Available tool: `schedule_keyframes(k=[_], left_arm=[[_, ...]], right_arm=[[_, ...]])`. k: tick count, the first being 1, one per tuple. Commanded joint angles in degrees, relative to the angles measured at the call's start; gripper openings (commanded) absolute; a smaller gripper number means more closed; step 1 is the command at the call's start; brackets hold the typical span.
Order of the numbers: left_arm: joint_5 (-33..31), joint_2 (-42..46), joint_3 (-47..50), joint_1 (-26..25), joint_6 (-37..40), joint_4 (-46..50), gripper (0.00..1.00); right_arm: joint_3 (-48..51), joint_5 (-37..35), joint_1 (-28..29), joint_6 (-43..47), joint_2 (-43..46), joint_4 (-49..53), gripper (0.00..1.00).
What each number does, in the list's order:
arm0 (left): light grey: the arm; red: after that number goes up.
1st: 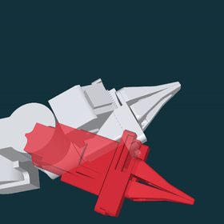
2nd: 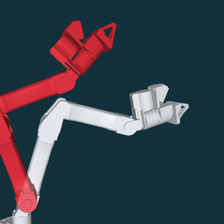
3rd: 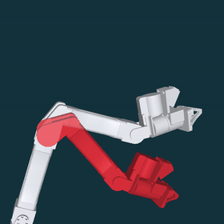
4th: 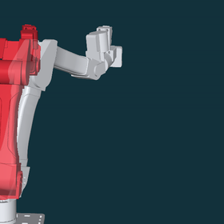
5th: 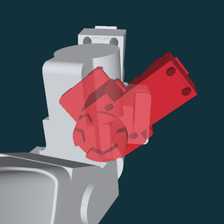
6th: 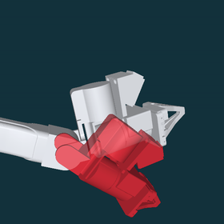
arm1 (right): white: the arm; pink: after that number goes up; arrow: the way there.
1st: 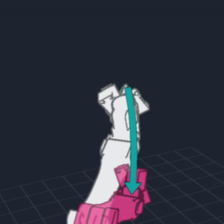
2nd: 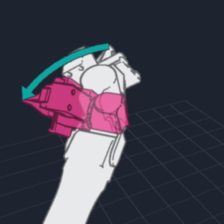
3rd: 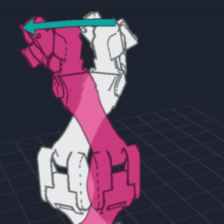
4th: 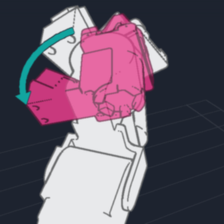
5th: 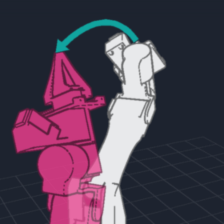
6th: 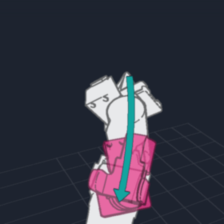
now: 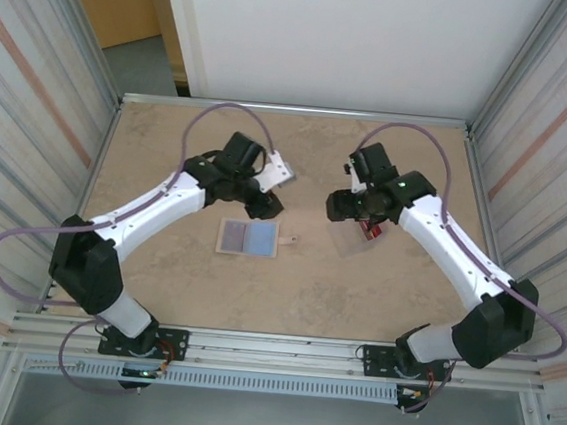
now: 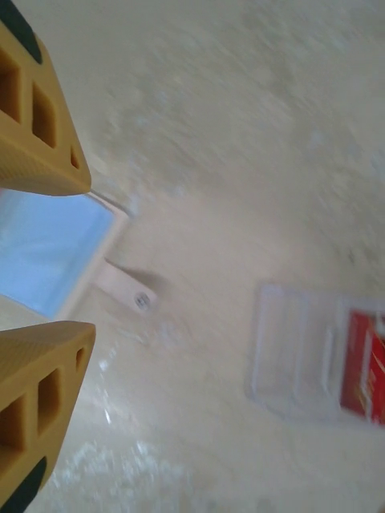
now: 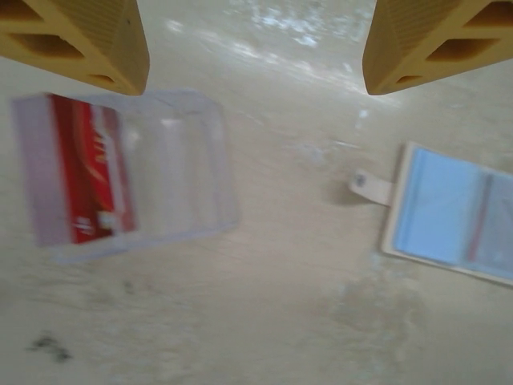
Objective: Put the credit cards into the card holder
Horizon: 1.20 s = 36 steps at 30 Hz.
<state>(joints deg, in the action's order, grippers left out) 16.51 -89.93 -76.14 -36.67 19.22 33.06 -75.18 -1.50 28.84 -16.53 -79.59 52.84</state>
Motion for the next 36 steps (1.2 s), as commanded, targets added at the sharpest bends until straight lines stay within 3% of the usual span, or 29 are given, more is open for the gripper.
schedule_keyframes(k=[1, 10, 14, 19, 36], left_arm=[[3.2, -4.3, -4.9, -2.7, 1.2, -0.4, 0.44], [1.8, -20.6, -23.0, -10.6, -6.8, 3.1, 0.25], [-0.8, -26.4, -29.1, -13.7, -7.0, 5.2, 0.17], [0.2, -32.9, -34.4, -15.4, -7.6, 7.4, 0.00], [2.8, -42.8, -38.7, -15.1, -11.0, 8.8, 0.00]], right_arm=[[-0.7, -0.6, -4.8, 7.0, 2.8, 6.8, 0.74], [2.1, 8.5, -19.7, 11.8, 3.1, 5.2, 0.79], [4.0, 10.5, -22.3, 12.8, 2.2, 2.1, 0.79], [6.0, 11.5, -23.4, 13.0, 0.5, -1.1, 0.78], [11.0, 17.3, -25.5, 12.3, -6.9, -8.6, 0.69]])
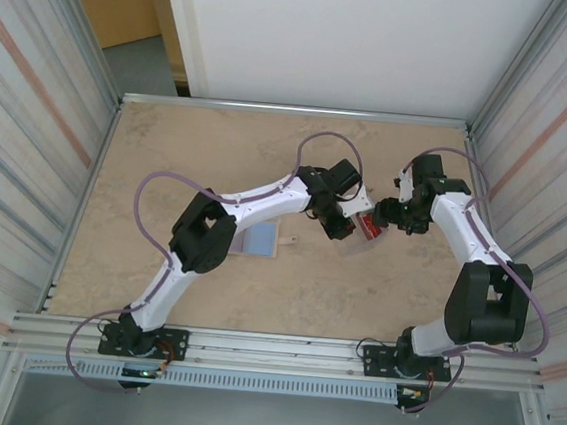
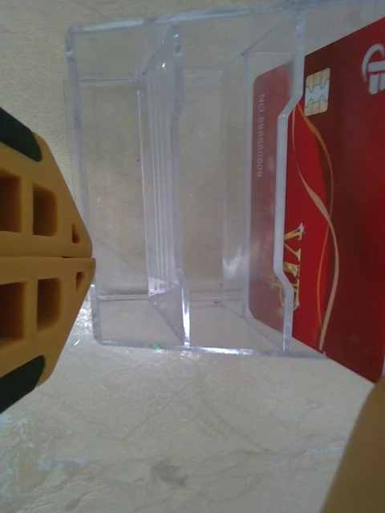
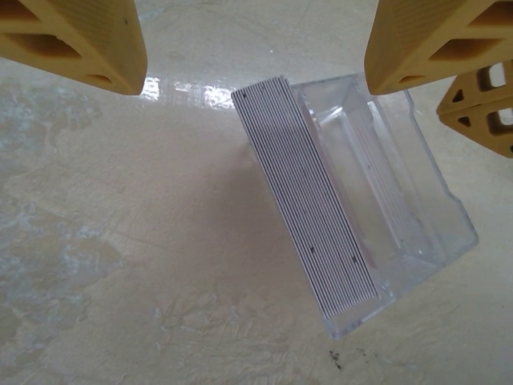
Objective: Put the credit cards into the card holder
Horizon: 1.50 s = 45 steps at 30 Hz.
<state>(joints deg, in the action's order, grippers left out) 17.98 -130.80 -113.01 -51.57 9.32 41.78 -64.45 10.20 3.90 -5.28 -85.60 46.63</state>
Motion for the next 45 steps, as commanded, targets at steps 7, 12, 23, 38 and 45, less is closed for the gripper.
schedule_keyframes(k=[7, 12, 23, 38, 45], left_arm=[[1.1, -3.4, -2.0, 0.3, -1.4, 0.2, 0.00], [0.4, -3.7, -0.6, 0.9, -1.6, 0.2, 0.00], [1.7, -5.2, 0.0, 1.9, -1.9, 0.7, 0.00], [1.2, -5.9, -0.7, 1.9, -1.7, 1.0, 0.00], [0.8, -6.3, -0.9, 2.1, -1.3, 1.3, 0.00]], right_arm=[[0.2, 9.3, -1.8, 0.6, -3.9, -4.2, 0.67], [0.5, 9.8, -1.9, 0.5, -5.6, -5.3, 0.67], [-0.1, 8.6, -2.0, 0.2, -8.0, -5.2, 0.65], [-0.2, 4.1, -2.2, 0.5, -7.7, -4.2, 0.58], [0.3, 3.6, -2.2, 0.6, -5.8, -4.8, 0.55]])
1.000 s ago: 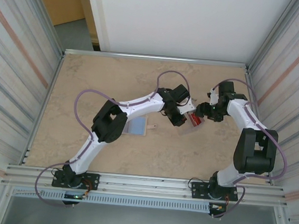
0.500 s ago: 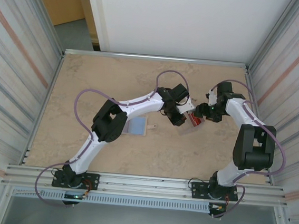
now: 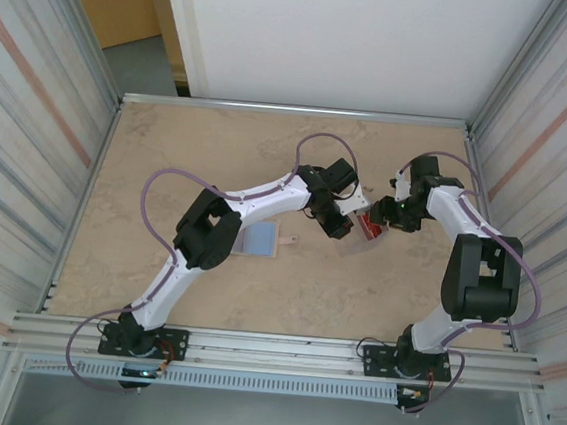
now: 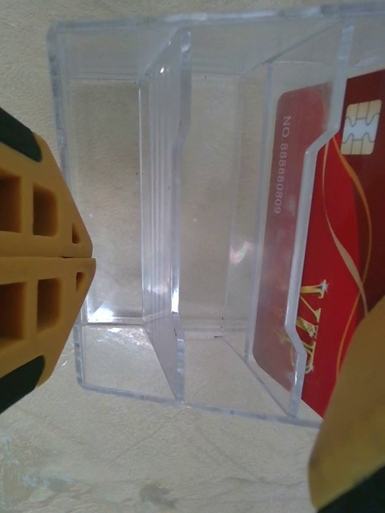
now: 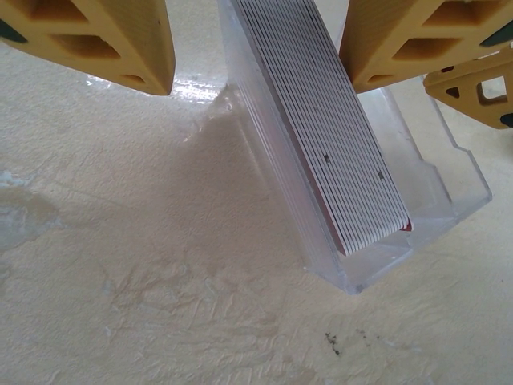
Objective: Put the credit cards into the card holder
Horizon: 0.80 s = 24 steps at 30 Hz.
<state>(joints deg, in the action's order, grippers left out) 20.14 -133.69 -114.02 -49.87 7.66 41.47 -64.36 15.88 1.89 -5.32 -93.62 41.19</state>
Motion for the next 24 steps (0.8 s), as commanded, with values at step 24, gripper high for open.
schedule_keyframes(k=[24], left_arm=[[-1.9, -3.9, 0.1, 0.6, 0.6, 1.6, 0.00]], right_arm=[[0.8, -1.5, -0.2, 1.3, 4.7, 0.4, 0.41]])
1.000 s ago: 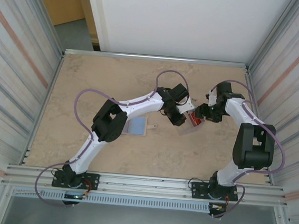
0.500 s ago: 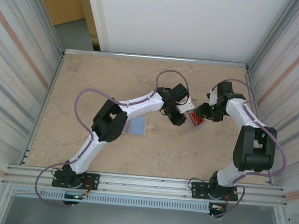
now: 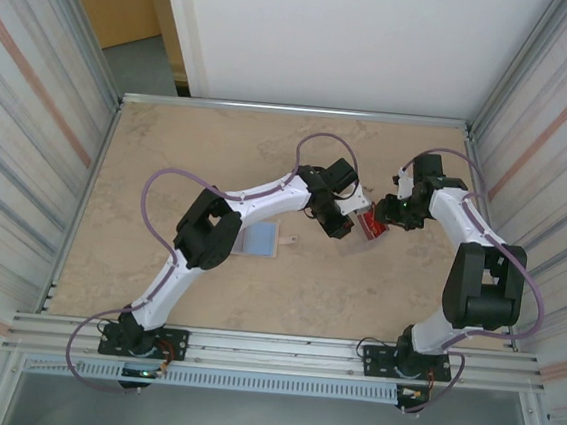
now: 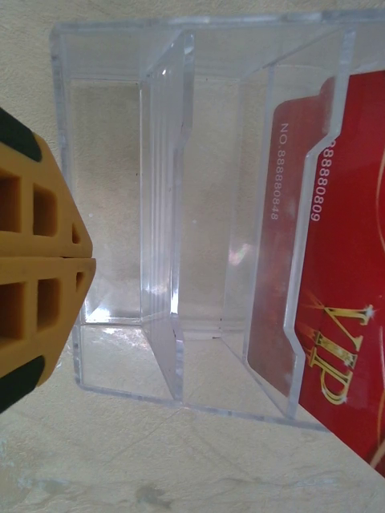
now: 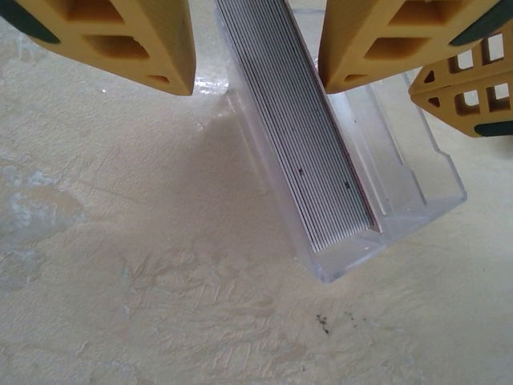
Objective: Put the credit cards into the card holder
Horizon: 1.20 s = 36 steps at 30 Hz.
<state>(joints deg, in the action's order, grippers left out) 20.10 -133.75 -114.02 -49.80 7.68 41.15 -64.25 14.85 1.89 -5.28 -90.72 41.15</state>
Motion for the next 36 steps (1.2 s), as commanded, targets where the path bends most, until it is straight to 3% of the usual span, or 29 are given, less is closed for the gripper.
schedule_keyframes(k=[1, 12, 36], left_arm=[[-2.0, -3.7, 0.1, 0.6, 0.7, 1.9, 0.00], [-2.1, -4.1, 0.0, 0.6, 0.9, 2.0, 0.00], [-2.1, -4.1, 0.0, 0.9, 0.9, 2.0, 0.00]], right_arm=[[0.6, -0.4, -0.3, 1.2, 1.9, 0.3, 0.40], [0.6, 0.5, -0.2, 1.6, 2.5, 0.5, 0.27], [0.5, 1.5, -0.2, 1.9, 3.2, 0.7, 0.09]])
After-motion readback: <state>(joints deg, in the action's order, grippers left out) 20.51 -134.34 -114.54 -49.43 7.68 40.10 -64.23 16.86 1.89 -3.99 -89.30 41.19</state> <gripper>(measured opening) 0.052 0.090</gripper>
